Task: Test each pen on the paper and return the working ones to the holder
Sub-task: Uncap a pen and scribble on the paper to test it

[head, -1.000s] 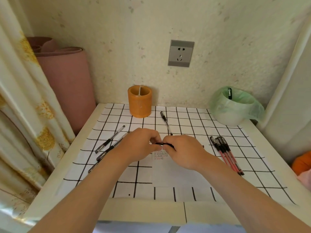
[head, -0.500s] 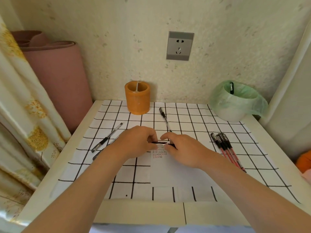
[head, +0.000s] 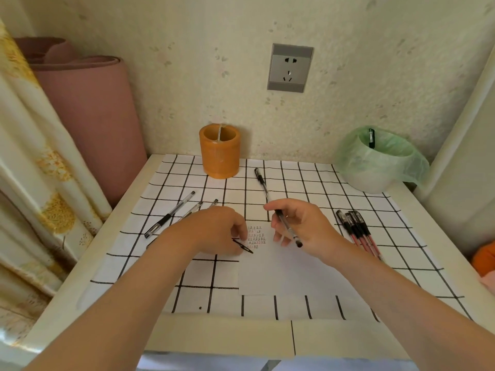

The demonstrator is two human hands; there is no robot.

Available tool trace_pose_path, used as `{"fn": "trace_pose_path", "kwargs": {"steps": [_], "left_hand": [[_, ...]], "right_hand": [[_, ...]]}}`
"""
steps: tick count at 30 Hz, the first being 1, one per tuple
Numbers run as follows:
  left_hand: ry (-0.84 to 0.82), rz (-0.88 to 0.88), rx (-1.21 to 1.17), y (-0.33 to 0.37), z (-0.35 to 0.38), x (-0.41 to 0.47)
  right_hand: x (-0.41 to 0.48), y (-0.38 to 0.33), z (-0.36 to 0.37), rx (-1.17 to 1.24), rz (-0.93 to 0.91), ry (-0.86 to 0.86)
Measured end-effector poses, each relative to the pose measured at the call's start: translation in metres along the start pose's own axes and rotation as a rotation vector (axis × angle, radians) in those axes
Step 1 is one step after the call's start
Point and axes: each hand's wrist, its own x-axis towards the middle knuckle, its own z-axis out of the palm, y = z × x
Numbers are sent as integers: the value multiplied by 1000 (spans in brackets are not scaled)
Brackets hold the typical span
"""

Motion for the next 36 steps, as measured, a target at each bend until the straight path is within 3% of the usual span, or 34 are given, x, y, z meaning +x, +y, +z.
{"fn": "trace_pose_path", "kwargs": {"steps": [6, 13, 25, 36], "left_hand": [[-32, 19, 49, 2, 1, 2], [-22, 10, 78, 2, 3, 4], [-16, 22, 51, 1, 5, 3], [-14, 24, 36, -2, 6, 4]], "right_hand": [[-7, 1, 15, 174, 88, 89], [-6, 9, 26, 73, 78, 175], [-4, 16, 22, -203, 7, 11], [0, 28, 19, -201, -63, -14]]}}
